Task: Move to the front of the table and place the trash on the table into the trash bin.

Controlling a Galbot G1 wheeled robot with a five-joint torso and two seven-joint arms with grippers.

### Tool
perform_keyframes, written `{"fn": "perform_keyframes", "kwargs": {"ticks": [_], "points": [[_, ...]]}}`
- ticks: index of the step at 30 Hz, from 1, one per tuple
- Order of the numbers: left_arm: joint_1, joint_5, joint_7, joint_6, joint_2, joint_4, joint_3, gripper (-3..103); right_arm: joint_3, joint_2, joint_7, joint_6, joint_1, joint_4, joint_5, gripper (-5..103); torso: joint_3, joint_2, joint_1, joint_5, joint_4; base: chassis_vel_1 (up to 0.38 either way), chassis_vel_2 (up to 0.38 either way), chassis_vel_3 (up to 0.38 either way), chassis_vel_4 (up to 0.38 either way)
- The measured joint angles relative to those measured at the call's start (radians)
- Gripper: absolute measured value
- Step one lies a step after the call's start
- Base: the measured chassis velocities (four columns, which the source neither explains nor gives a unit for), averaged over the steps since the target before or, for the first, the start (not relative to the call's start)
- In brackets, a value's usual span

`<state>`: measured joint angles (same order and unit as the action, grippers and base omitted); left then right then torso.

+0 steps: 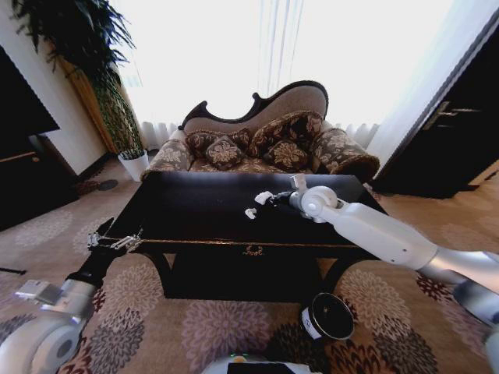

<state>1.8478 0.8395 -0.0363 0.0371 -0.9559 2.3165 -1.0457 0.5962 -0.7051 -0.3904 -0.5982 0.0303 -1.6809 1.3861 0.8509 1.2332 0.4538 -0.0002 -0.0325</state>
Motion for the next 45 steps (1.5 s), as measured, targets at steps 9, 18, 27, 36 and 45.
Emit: {"fn": "perform_keyframes", "kwargs": {"ticks": [9,18,27,36,45], "points": [[0.000,0.000,0.000,0.000,0.000,0.000,0.000,100,-0.178,0.081,0.027,0.040,0.124,-0.090,-0.074,0,0.000,0.000,0.000,0.0000,-0.0001,0.000,0.000,0.000,0.000],[0.000,0.000,0.000,0.000,0.000,0.000,0.000,100,-0.609,0.204,0.088,0.072,0.518,-0.202,-0.119,0,0.000,0.000,0.000,0.0006,-0.0010,0.000,0.000,0.000,0.000],[0.000,0.000,0.000,0.000,0.000,0.000,0.000,100,-0.994,0.212,0.124,0.110,0.886,-0.285,-0.156,0,0.000,0.000,0.000,0.0000,0.0001,0.000,0.000,0.000,0.000],[0.000,0.000,0.000,0.000,0.000,0.000,0.000,100,-1.371,0.131,0.200,0.170,1.218,-0.386,-0.258,0,0.000,0.000,0.000,-0.0001,-0.0001,0.000,0.000,0.000,0.000],[0.000,0.000,0.000,0.000,0.000,0.000,0.000,100,-1.561,-0.051,0.271,0.229,1.423,-0.471,-0.373,0,0.000,0.000,0.000,0.0001,0.0000,0.000,0.000,0.000,0.000]]}}
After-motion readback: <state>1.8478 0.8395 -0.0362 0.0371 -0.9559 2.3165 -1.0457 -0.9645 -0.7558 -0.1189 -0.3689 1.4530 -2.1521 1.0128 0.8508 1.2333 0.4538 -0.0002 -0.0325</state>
